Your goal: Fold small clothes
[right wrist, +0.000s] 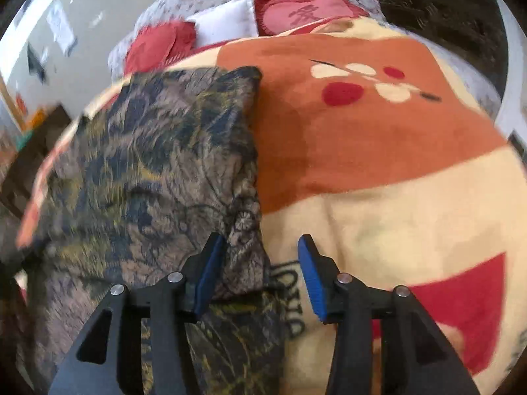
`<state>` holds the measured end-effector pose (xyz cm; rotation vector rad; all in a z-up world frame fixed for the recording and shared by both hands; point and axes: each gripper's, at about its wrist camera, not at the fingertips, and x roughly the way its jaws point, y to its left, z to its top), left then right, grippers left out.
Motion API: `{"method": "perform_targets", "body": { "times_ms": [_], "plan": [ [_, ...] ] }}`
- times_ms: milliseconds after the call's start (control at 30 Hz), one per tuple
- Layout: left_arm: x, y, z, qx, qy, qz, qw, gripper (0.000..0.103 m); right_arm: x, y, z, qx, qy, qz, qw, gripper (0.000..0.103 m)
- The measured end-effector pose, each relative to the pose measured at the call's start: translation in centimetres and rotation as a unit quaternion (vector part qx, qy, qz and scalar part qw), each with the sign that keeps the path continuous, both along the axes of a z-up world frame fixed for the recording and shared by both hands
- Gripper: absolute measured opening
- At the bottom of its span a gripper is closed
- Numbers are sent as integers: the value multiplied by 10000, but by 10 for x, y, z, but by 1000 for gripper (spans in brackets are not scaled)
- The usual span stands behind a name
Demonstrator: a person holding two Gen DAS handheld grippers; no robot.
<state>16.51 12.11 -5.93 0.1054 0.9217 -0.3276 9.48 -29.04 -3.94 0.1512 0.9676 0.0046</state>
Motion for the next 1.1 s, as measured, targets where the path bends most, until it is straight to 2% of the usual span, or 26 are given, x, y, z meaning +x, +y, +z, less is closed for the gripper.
{"method": "perform_targets", "body": {
  "times_ms": [67,133,233,300,367,433,500,533,567,667,733,767,800,867,933,1033,1100],
  "plan": [
    [0,2,3,-47,6,0,10000,18,1,2,4,-9,74,8,10000,46],
    [-10,11,8,-163,-118,186,9996,23,-1,1,13,87,-23,-86,9999,36],
    [-34,33,10,-505,-314,604,9964,26,-2,13,41,-182,-573,-81,9982,29],
    [-48,46,12,-743,-350,943,9922,26,4,30,59,-190,-1060,242,9939,29],
    [-52,56,15,-1000,-334,1211,9870,26,17,47,64,-84,-1264,639,9899,29],
    [-48,58,17,-1186,-275,1335,9835,28,35,55,59,68,-1146,798,9902,22],
    [-44,58,17,-1266,-216,1379,9821,31,60,49,38,316,-621,786,9945,14],
    [-41,57,17,-1251,-208,1402,9820,31,71,40,23,136,-291,602,9977,3],
    [-38,57,15,-1242,-191,1409,9820,31,74,28,15,121,-269,392,9988,0],
    [-28,52,10,-1190,-130,1393,9830,34,76,-8,5,519,-150,-94,9985,0],
    [-19,49,7,-1146,-90,1361,9840,42,76,-14,1,235,-47,-279,9993,0],
    [-16,48,7,-1118,-91,1379,9841,43,77,-20,-9,-48,271,-525,9982,0],
    [-14,48,9,-1115,-85,1399,9838,43,73,-27,-13,157,212,-584,9979,0],
    [-10,47,21,-1171,-224,1466,9820,43,66,-33,-4,121,149,-590,9981,1],
    [-4,42,34,-1186,-442,1383,9823,53,56,-35,15,142,-252,-540,9981,1],
    [16,25,41,-907,-637,1352,9846,62,49,-29,46,279,-794,-532,9950,1],
    [33,13,35,-703,-521,1391,9864,64,56,-8,62,415,-946,-251,9943,1]
  ]
}}
